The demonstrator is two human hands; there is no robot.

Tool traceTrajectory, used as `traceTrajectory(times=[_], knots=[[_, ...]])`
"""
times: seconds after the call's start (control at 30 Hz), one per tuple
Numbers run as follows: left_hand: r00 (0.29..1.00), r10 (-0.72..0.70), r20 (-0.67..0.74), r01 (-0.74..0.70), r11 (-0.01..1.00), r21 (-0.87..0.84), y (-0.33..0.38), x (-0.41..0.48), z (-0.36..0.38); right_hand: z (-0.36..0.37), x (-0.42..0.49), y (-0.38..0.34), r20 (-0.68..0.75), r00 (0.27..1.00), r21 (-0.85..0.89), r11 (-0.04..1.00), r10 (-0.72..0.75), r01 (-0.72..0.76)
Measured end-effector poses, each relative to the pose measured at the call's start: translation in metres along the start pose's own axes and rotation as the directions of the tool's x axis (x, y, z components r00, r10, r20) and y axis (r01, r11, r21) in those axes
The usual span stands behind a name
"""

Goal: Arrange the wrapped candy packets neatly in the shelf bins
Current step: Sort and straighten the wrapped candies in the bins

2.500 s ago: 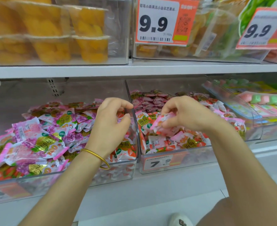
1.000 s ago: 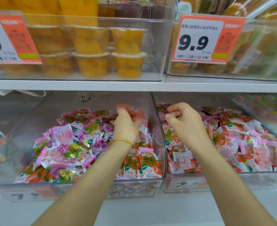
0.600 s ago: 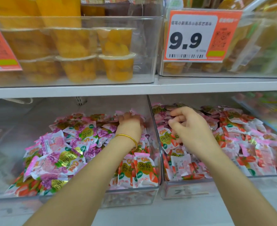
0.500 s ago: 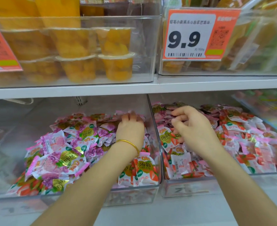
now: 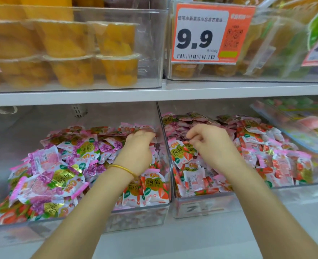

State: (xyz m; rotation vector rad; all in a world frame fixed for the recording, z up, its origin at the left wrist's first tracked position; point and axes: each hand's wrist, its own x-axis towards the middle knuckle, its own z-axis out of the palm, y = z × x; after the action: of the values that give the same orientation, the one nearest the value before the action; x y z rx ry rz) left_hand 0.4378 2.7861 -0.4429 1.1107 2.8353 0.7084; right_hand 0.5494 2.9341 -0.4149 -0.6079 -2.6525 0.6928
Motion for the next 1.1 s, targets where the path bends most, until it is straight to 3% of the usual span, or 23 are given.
traceTrajectory(times=[0.17, 0.43, 0.57, 0.7, 0.73, 0.8, 0.87, 1.0, 1.1], knots=[[0.971, 0.002, -0.239, -0.082, 0.941, -0.327, 0.026, -0.029, -0.007, 0.020, 0.003, -0.009, 0.193, 0.981, -0.354, 0.930, -0.028, 0.096], [0.951, -0.031, -0.309, -0.102, 0.908, -0.405, 0.037, -0.035, -0.007, 0.032, 0.006, -0.017, 0.146, 0.988, -0.399, 0.917, 0.051, 0.012], [0.948, -0.020, -0.318, -0.120, 0.903, -0.413, 0.042, -0.036, -0.008, 0.035, 0.008, -0.018, 0.183, 0.982, -0.245, 0.969, 0.052, -0.006], [0.947, 0.008, -0.320, -0.134, 0.919, -0.372, 0.043, -0.036, -0.006, 0.002, 0.003, -0.006, 0.002, 1.000, 0.029, 0.999, 0.026, -0.026], [0.947, 0.012, -0.321, -0.133, 0.923, -0.360, 0.043, -0.036, -0.005, -0.010, 0.000, -0.003, -0.025, 0.999, 0.197, 0.980, 0.045, -0.039], [0.950, 0.014, -0.311, -0.136, 0.917, -0.374, 0.046, -0.036, -0.006, -0.030, -0.010, 0.002, 0.003, 0.999, 0.544, 0.838, 0.047, -0.041], [0.957, 0.023, -0.290, -0.159, 0.874, -0.459, 0.051, -0.038, -0.006, -0.035, -0.017, 0.002, 0.045, 0.999, 0.693, 0.721, -0.023, -0.015], [0.959, -0.002, -0.284, -0.175, 0.784, -0.596, 0.062, -0.040, -0.005, -0.029, -0.021, -0.003, 0.089, 0.991, 0.713, 0.701, -0.098, 0.005], [0.952, -0.074, -0.296, -0.141, 0.753, -0.643, 0.062, -0.038, -0.004, -0.035, -0.015, 0.012, -0.079, 0.993, 0.533, 0.846, 0.086, -0.031]])
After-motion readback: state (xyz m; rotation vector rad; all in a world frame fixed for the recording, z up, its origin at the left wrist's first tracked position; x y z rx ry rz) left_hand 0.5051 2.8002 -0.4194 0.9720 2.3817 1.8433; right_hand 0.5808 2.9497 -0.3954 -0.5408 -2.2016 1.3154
